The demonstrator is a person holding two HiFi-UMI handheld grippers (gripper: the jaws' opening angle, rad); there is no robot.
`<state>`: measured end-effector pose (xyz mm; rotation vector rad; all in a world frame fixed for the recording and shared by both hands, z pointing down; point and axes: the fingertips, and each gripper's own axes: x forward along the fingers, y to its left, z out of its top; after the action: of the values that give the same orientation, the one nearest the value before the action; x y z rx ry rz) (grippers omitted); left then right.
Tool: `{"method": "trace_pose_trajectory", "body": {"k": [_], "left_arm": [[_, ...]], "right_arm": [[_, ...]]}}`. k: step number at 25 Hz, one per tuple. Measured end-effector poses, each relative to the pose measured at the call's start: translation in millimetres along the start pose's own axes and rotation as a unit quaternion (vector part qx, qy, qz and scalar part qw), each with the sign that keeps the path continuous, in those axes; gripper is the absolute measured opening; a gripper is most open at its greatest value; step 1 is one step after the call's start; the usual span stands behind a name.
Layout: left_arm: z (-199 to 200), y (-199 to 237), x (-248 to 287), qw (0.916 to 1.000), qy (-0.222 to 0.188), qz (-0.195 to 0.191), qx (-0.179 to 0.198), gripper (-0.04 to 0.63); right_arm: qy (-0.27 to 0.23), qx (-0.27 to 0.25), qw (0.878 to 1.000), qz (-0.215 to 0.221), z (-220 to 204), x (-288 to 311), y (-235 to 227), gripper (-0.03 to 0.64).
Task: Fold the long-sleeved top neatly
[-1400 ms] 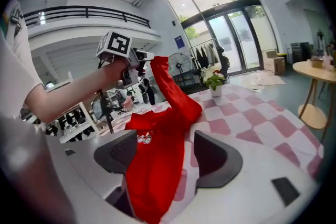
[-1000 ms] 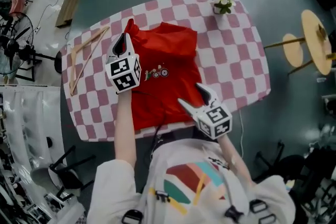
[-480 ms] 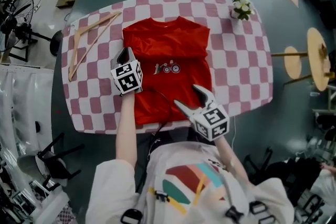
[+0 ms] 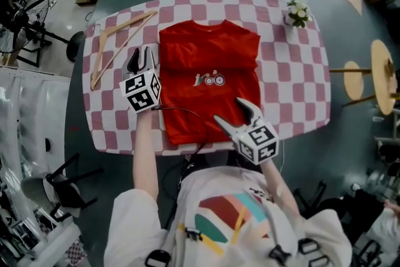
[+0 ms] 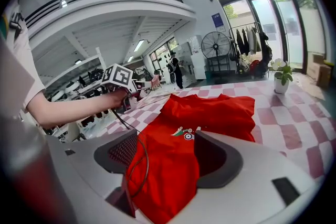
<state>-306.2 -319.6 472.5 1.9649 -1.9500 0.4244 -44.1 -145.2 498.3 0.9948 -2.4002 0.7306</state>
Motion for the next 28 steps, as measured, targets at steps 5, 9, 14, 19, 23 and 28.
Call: {"method": "trace_pose_trajectory", "body": {"k": [5,9,14,19,23,28], "left_arm": [[55,19,-47,0.9971,-0.045,-0.027,0.055,0.133],[76,31,-86,0.9934,-0.064,-0.041,0.085,0.135],[93,47,-117,0.9877,-0.074,-0.066,0.121,0.135],[44,12,-153,0.9831,-0.043,-0.125,0.127,0.135],[-42,-55,-182,0.9742,0.020,-0.188,0.124,0.135],[-151,-122,-198,0.9577,0.108,-0.228,0.138,0.144]], "right_arm": [[-0.008,-0.007,1.000,-0.014,6,-2,1,0.336],[-0.013,-0.002,0.999,-0.040,4,-8,-3,0.336],[-0.021,-0.020,0.996,-0.079,4,-10,-6,0.336],[-0.028,-0.023,0.994,-0.106,-14,-22,2,0.336],[-0.030,-0.007,0.993,-0.115,-35,-46,3,0.336],[-0.031,-0.006,0.991,-0.129,-63,-86,-6,0.336]]}}
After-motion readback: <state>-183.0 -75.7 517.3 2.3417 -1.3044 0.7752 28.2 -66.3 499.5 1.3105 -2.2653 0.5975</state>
